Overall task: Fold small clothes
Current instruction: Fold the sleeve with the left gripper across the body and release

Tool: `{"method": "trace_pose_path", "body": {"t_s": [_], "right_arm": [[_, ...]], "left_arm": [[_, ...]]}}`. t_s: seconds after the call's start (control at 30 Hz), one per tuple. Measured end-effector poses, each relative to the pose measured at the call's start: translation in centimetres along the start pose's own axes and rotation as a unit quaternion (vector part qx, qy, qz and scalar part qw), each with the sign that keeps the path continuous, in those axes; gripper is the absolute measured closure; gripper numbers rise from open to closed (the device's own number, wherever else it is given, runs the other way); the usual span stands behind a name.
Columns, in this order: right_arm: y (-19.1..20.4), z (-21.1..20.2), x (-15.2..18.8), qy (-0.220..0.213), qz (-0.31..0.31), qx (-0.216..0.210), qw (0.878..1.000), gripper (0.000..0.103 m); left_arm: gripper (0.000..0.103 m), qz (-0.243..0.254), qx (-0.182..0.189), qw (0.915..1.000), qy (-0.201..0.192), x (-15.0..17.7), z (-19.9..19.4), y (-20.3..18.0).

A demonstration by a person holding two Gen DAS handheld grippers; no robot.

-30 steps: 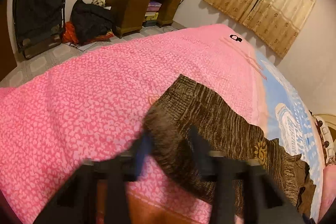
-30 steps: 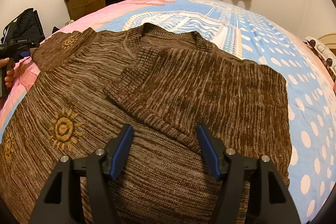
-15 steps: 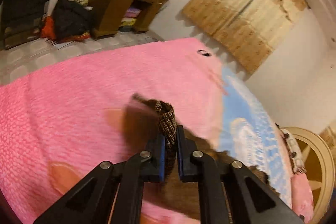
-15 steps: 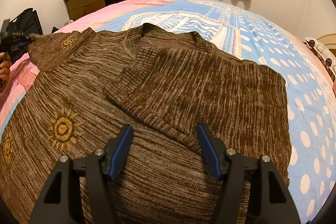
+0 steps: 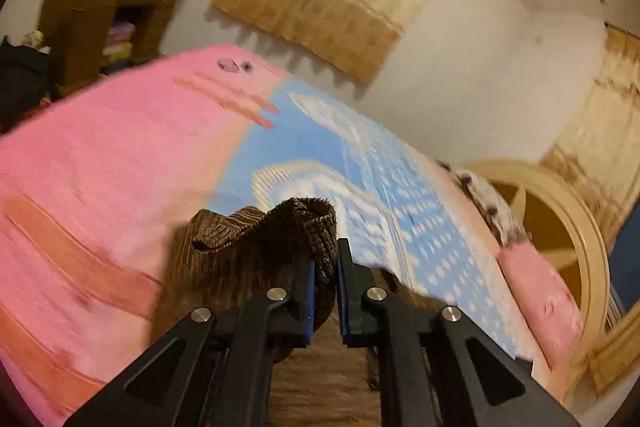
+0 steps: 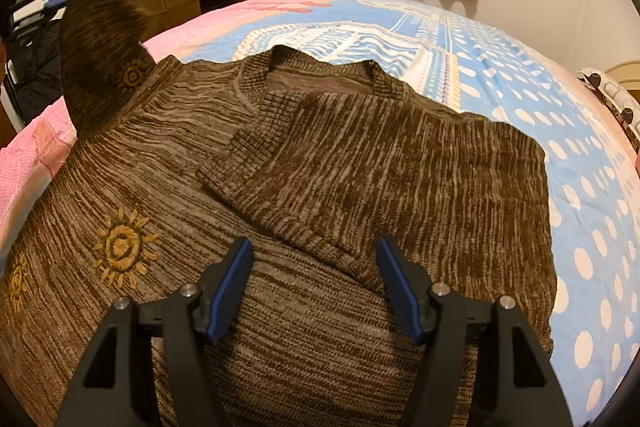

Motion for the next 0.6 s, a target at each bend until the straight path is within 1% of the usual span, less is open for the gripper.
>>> {"method": "trace_pose_path", "body": {"t_s": [0.03,0.13,0.23,0.3,0.37,0.4,0.47,0.53,0.6], "right_arm": [[0.0,0.0,0.0,0.000,0.000,0.000,1.000,0.035],[0.0,0.0,0.0,0.000,0.001,-0.001,1.000,0.035],[0.0,0.0,0.0,-0.001,0.001,-0.002,1.000,0.034],[0.0,-0.1,0.0,-0.001,0.002,-0.002,1.000,0.034],[0.0,-0.1,0.0,-0.002,0.004,-0.004,1.000,0.034],[0.1,-0.1,0.0,-0.003,0.005,-0.006,1.000,0.032],[0.1,-0.1,0.0,-0.003,0.008,-0.015,1.000,0.028],[0.1,-0.1,0.0,-0.005,0.010,-0.021,1.000,0.026],[0.1,-0.1,0.0,-0.006,0.012,-0.024,1.000,0.026]], "left_arm": [[0.094,0.013,0.004,0.9997,0.018,1.5,1.1,-1.3],[0.094,0.046,-0.001,0.9982,0.038,4.5,3.1,-3.6],[0.094,0.087,-0.008,0.9944,0.059,7.7,5.5,-5.7],[0.094,0.122,-0.020,0.9895,0.074,9.3,6.5,-6.9],[0.094,0.174,-0.043,0.9793,0.095,11.5,6.9,-7.9],[0.094,0.196,-0.047,0.9750,0.093,12.0,6.7,-8.1],[0.093,0.222,-0.045,0.9710,0.076,12.3,5.4,-8.5],[0.093,0.239,-0.041,0.9681,0.061,12.0,4.2,-8.1],[0.092,0.247,-0.046,0.9670,0.043,11.2,2.9,-7.0]]}}
Point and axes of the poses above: each gripper's, at about its wrist camera, not at the fingertips, and z roughly the way its jaws point, y to its left, x to its underside, the point moved 8 cm from there along z, roughly the way its jaws point, and after that the axes turned 14 degrees about -x, right-handed, at the moved point
